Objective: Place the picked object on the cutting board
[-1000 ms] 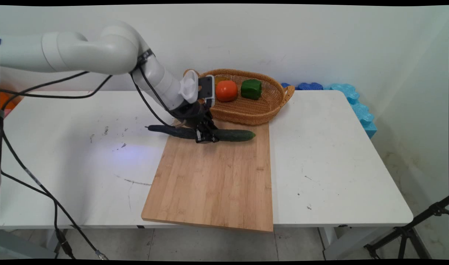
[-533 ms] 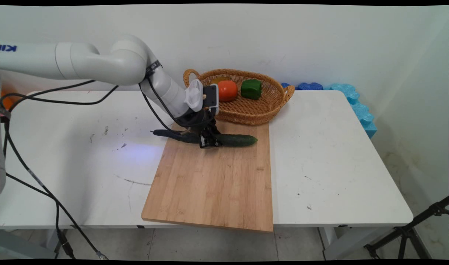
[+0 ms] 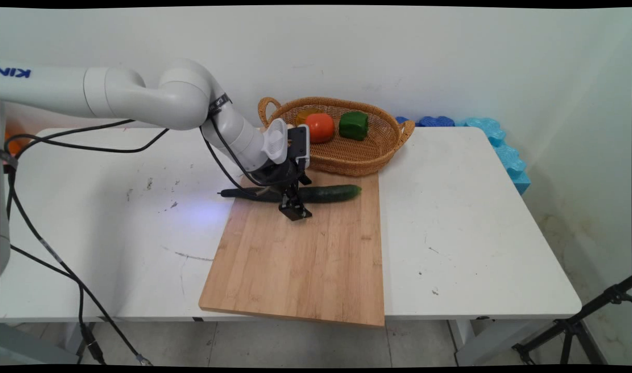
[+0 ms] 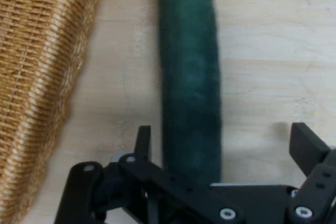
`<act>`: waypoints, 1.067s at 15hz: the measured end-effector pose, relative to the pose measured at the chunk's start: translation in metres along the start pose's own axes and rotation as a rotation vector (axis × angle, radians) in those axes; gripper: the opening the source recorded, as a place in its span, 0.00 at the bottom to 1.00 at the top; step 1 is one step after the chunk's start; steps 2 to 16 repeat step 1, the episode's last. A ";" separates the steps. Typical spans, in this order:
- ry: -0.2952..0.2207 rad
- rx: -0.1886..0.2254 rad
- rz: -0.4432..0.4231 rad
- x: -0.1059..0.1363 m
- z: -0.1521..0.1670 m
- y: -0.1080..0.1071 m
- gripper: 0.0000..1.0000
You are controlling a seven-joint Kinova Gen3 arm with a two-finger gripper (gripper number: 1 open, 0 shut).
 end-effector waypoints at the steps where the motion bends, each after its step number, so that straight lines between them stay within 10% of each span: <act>1: 0.001 0.002 0.001 0.000 -0.001 0.001 1.00; 16: 0.001 0.002 0.001 0.000 -0.001 0.001 1.00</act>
